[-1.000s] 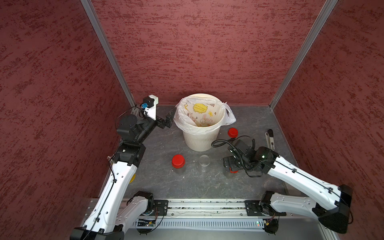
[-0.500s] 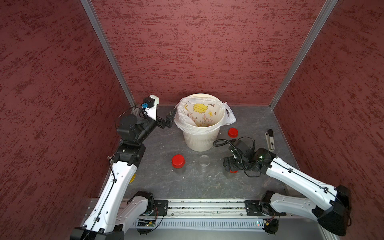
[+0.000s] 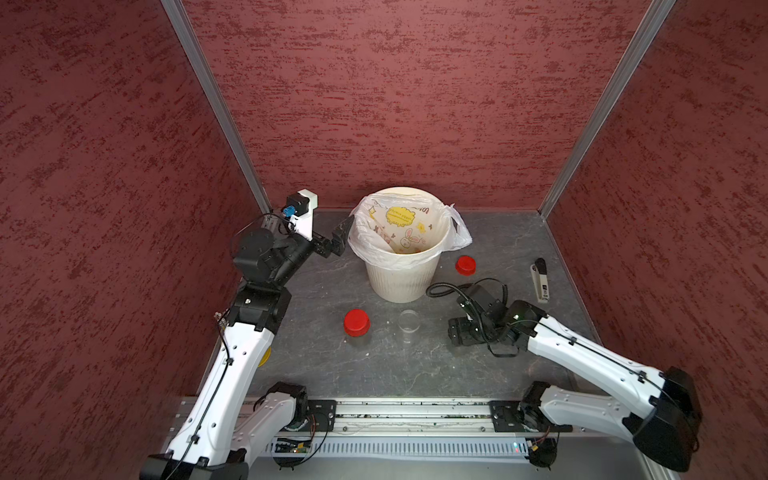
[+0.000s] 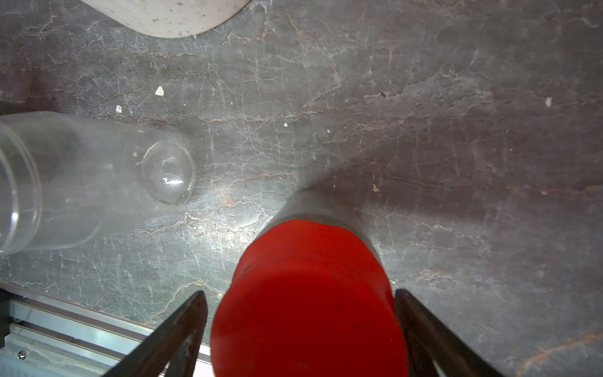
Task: Empty moldy tea leaves from jars
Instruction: Pick up the jar from the center of the board.
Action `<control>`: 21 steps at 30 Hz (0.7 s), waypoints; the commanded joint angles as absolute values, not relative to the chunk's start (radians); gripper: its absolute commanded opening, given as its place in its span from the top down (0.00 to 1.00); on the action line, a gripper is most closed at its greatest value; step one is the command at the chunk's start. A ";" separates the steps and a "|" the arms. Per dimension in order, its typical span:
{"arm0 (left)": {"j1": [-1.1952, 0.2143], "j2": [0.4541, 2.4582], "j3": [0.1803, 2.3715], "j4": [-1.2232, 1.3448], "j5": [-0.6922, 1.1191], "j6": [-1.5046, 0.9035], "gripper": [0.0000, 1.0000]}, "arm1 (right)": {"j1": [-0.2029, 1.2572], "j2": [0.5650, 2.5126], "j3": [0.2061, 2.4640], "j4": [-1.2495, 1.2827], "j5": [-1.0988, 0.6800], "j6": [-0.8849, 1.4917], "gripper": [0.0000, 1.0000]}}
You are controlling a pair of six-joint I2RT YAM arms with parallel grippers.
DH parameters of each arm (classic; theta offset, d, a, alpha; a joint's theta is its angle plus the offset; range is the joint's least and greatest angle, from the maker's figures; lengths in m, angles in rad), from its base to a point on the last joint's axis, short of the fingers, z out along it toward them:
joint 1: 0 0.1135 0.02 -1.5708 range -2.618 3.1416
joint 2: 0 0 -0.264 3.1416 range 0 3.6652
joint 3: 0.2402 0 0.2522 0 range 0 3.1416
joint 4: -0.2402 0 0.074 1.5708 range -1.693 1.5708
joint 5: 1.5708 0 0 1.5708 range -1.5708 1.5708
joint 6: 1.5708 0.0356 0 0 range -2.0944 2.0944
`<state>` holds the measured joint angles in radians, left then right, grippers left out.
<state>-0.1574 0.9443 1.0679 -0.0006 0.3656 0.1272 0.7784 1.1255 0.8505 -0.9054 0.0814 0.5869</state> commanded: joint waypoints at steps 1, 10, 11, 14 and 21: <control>-0.151 0.940 1.090 0.003 0.377 0.120 0.00 | 0.766 1.134 0.842 -0.865 0.077 0.585 0.11; -0.153 0.937 1.090 0.000 0.381 0.127 0.00 | 0.758 1.167 0.836 -0.841 0.074 0.560 0.15; -0.153 0.938 1.090 0.000 0.381 0.127 0.00 | 0.758 1.169 0.834 -0.841 0.074 0.559 0.16; -0.153 0.938 1.089 0.000 0.380 0.127 0.00 | 0.758 1.167 0.828 -0.842 0.082 0.560 0.18; -0.153 0.942 1.090 0.000 0.385 0.127 0.00 | 0.757 1.175 0.825 -0.828 0.104 0.556 0.21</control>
